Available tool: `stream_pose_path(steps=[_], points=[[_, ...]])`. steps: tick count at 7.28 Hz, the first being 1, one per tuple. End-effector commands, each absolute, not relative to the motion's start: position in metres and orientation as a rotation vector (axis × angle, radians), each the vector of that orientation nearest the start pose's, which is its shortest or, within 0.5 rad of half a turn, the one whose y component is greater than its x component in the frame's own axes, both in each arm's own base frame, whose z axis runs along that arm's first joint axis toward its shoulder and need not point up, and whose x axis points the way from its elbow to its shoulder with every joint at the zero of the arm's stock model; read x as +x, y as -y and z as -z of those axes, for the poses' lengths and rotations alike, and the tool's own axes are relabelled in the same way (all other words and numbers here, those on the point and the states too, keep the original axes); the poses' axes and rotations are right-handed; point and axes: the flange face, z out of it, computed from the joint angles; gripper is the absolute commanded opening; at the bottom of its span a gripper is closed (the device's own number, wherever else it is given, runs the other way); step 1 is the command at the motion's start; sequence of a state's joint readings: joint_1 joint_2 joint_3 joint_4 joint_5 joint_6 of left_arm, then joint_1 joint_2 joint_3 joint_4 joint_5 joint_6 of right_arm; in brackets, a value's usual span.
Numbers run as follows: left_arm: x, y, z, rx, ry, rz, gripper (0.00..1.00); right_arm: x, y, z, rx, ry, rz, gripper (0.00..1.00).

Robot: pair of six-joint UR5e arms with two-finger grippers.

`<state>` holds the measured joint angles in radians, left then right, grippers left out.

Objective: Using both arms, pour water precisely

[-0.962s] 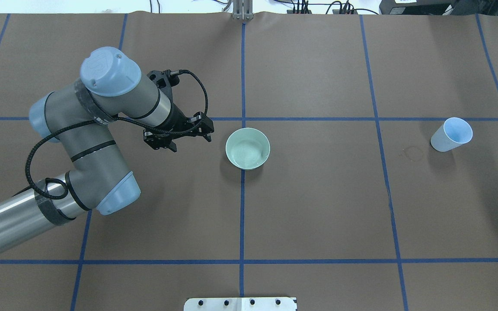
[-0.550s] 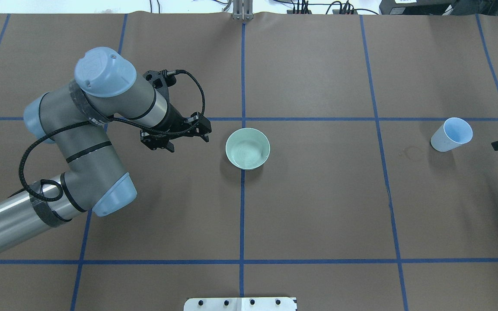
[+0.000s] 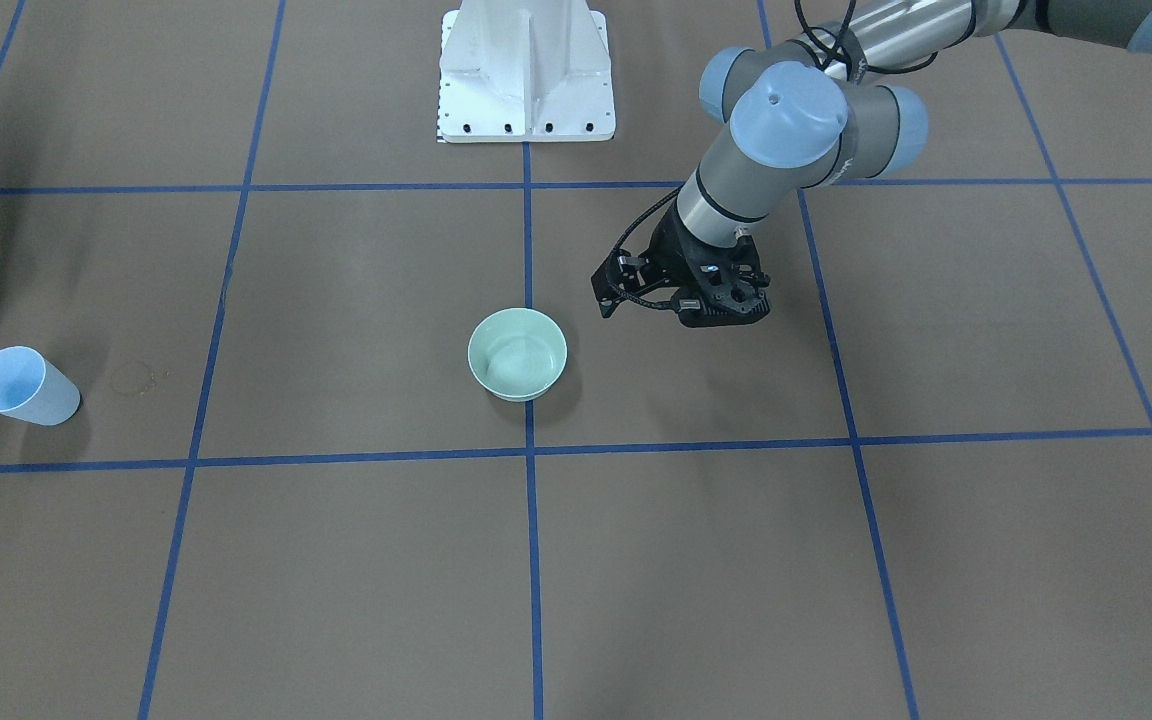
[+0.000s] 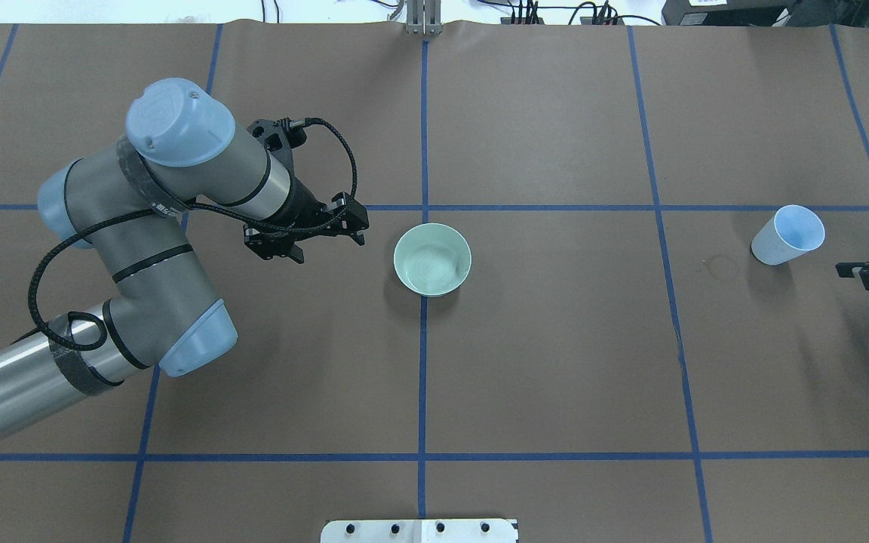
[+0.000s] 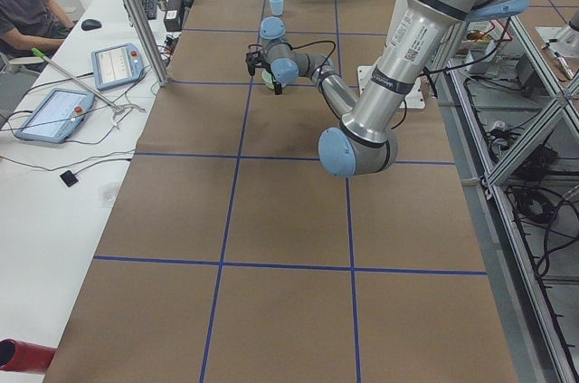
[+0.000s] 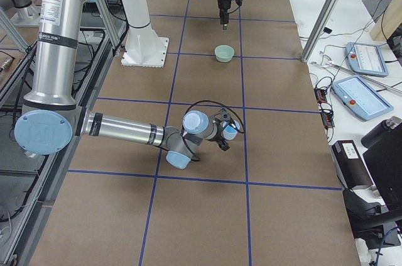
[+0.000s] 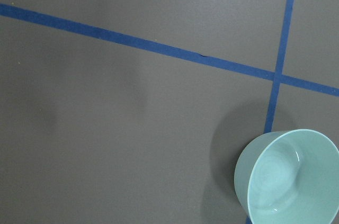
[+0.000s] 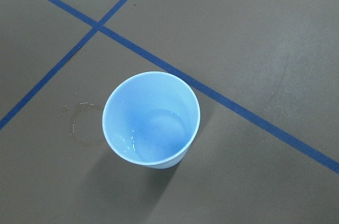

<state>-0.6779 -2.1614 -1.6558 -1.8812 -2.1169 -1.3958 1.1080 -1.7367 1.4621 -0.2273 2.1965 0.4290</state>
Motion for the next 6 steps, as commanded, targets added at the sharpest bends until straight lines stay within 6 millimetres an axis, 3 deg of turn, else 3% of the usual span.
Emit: stream_pose_path(steps=[1, 6], points=[[0.4673, 0.4811, -0.2319, -0.055, -1.085, 0.182, 0.99, -0.1541, 0.4112, -0.6317, 0.768, 0.962, 0.287, 1.0], [0.4615, 0.4764, -0.2281, -0.062, -1.074, 0.187, 0.99, -0.1587, 0.4163, -0.6398, 0.793, 0.918, 0.259, 1.0]])
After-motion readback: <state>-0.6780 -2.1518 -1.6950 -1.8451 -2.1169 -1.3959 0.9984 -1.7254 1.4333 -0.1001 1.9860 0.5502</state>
